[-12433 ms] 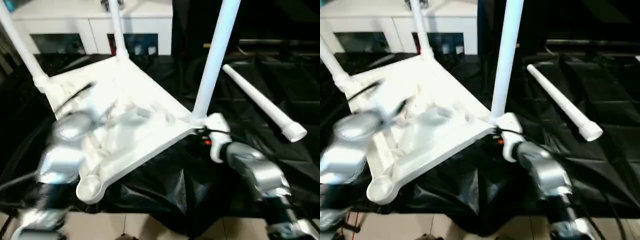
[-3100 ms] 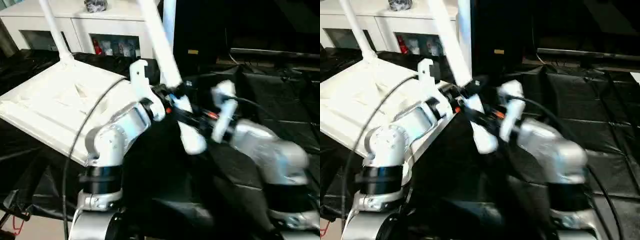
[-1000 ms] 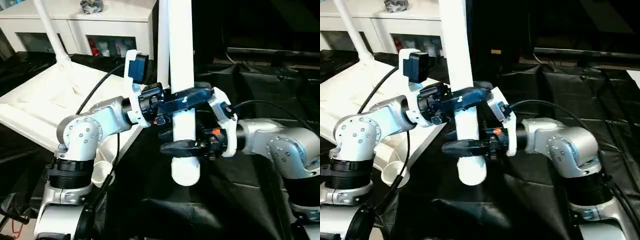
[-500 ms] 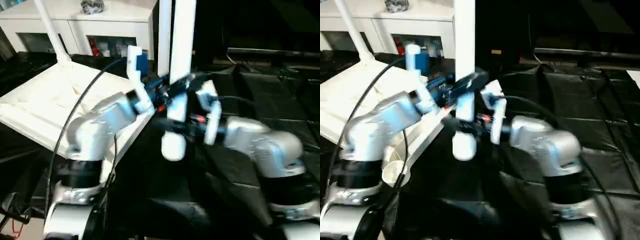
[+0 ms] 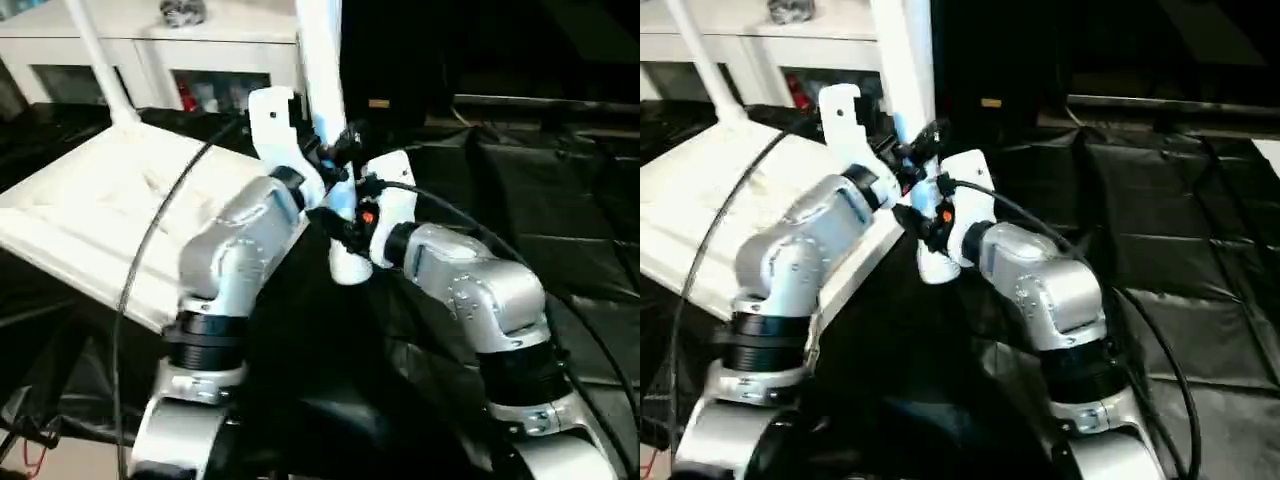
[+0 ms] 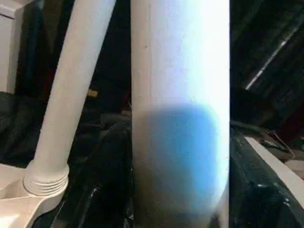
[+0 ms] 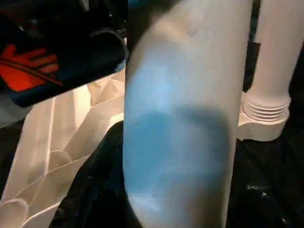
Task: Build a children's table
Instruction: Pick table leg
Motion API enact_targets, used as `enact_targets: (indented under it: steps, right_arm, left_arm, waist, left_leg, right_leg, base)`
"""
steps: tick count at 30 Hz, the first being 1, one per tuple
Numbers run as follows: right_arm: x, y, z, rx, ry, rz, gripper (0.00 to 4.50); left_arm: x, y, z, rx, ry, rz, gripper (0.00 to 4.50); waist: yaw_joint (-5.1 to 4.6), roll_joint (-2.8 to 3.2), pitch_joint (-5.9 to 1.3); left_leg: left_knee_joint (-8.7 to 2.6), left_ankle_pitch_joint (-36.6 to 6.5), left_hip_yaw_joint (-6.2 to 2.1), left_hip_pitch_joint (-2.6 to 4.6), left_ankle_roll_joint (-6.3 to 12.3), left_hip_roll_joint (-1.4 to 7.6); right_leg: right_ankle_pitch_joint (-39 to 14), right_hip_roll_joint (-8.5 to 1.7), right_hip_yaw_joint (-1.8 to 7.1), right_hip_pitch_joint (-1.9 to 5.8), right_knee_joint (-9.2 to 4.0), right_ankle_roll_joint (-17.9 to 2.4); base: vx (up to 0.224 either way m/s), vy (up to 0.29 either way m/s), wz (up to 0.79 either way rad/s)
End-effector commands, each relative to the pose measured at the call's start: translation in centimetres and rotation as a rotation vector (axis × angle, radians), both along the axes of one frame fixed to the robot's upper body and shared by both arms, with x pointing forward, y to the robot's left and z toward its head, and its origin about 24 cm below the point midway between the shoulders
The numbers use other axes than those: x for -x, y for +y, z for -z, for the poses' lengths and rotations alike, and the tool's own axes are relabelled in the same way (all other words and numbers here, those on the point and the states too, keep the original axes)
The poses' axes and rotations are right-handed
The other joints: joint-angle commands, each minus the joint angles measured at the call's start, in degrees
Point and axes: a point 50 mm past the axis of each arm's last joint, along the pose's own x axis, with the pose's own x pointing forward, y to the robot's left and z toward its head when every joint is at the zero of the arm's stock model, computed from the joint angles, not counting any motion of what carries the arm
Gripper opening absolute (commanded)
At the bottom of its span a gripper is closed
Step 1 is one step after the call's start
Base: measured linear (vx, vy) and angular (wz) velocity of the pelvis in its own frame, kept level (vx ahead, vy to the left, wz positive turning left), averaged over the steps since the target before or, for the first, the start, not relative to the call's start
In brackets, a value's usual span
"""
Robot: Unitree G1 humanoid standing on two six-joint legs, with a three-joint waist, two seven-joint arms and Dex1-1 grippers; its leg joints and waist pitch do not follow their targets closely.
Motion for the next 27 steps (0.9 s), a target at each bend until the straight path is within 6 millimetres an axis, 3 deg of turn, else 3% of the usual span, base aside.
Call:
enact_targets:
  steps: [1, 4, 7, 13, 19, 23, 27]
  right_arm:
    - [-0.1, 0.8, -1.5, -0.016, -0.078, -0.015, 1.90]
    - [-0.1, 0.9, -1.7, -0.004, -0.105, -0.022, 1.90]
    - [0.1, 0.8, -1.9, -0.034, -0.105, -0.060, 2.60]
    - [0.3, -0.7, -1.8, -0.058, -0.030, -0.169, 2.96]
    - [0.5, -2.7, -2.0, -0.086, 0.047, -0.293, 3.50]
    - [0.6, -3.9, -2.2, -0.075, 0.067, -0.351, 3.82]
    - [0.9, -4.3, -2.1, -0.050, 0.090, -0.404, 3.84]
  left_arm:
    - [-0.4, 1.1, 0.3, -0.003, 0.021, -0.073, 2.16]
    - [-0.3, 1.0, 0.1, 0.014, 0.010, -0.049, 1.91]
    - [-0.1, 0.9, -0.1, 0.020, -0.008, -0.013, 1.87]
    - [0.5, 0.8, -0.8, 0.007, -0.103, 0.136, 1.85]
    - [1.1, 1.2, -1.3, 0.020, -0.165, 0.293, 1.85]
    - [2.7, 1.0, -2.1, 0.073, -0.237, 0.510, 1.85]
    - [3.0, 0.7, -2.1, 0.079, -0.247, 0.558, 1.85]
  waist:
    - [-0.07, -0.18, -4.39]
    - [-0.09, -0.21, -4.33]
    - [-0.07, -0.20, -4.29]
    - [0.03, -0.07, -4.35]
    - [0.37, -0.05, -4.49]
    - [0.41, -0.18, -4.51]
    - [0.34, -0.33, -4.31]
  left_leg:
    - [-4.23, -6.1, -1.93, 0.86, -1.09, 3.25]
    - [-4.29, -6.4, -1.94, 0.81, -1.25, 3.22]
    - [-4.32, -6.9, -1.93, 0.85, -1.16, 3.21]
    - [-4.27, -6.5, -1.92, 0.91, -0.56, 3.29]
    - [-4.05, -5.3, -1.87, 0.90, -0.08, 3.25]
    - [-3.89, -4.6, -1.77, 0.84, 0.35, 3.33]
    - [-3.93, -5.5, -1.69, 0.85, 0.64, 3.34]
  right_leg:
    - [-8.6, -5.27, 3.39, 3.12, -4.59, -8.4]
    - [-8.9, -5.21, 3.38, 3.07, -4.63, -8.0]
    - [-9.4, -5.25, 3.41, 3.07, -4.67, -7.8]
    - [-8.0, -5.21, 3.40, 3.08, -4.48, -8.0]
    - [-6.3, -5.26, 3.35, 3.31, -4.22, -9.5]
    - [-6.1, -5.47, 3.32, 3.35, -4.04, -11.0]
    - [-8.6, -5.37, 3.33, 3.37, -4.34, -10.8]
  base:
    - [0.000, 0.000, 0.00]
    - [0.000, 0.000, 0.00]
    - [0.000, 0.000, 0.00]
    - [0.000, 0.000, 0.00]
    - [0.000, 0.000, 0.00]
    - [0.000, 0.000, 0.00]
    - [0.000, 0.000, 0.00]
